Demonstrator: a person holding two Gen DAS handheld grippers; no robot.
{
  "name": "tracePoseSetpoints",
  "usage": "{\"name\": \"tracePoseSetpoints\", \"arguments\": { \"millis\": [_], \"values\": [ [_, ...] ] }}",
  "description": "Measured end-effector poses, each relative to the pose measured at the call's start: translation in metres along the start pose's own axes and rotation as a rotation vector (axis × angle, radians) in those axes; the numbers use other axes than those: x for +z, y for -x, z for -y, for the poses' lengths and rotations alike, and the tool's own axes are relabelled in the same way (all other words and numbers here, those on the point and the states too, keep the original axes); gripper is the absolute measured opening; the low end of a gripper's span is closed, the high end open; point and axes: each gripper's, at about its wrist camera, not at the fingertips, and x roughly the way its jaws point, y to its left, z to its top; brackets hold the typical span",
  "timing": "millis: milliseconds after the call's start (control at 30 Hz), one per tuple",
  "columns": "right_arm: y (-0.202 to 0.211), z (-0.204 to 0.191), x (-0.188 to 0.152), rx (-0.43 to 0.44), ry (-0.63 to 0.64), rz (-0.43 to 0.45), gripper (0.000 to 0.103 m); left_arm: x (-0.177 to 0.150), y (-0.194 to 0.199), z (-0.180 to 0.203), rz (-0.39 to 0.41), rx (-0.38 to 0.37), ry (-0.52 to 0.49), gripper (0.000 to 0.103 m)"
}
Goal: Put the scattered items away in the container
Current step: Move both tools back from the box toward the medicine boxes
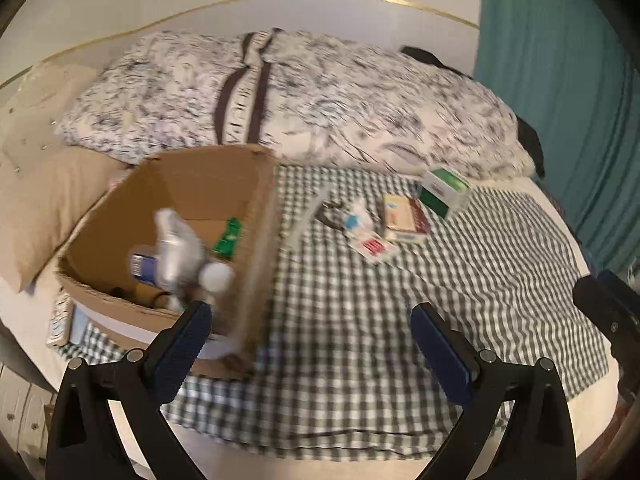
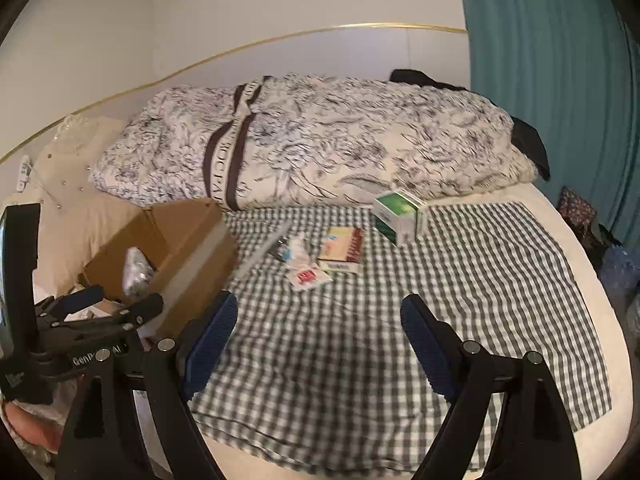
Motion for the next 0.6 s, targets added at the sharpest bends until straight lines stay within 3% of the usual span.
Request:
{"name": "tracePoseSetpoints", "arguments": {
  "millis": [300,600],
  "values": [
    [-0.029,0.039,-0.011,-0.004,-0.05,-0.044,0.084,-0.001,-0.053,0.04,-0.025,-0.021,-0.064,0.102],
    [-0.095,0.076,-0.017,-0.016,-0.096,-0.13,0.084,0.006,-0.135,0.069,-0.035,-0.069,-0.09,0.102]
  ]
}}
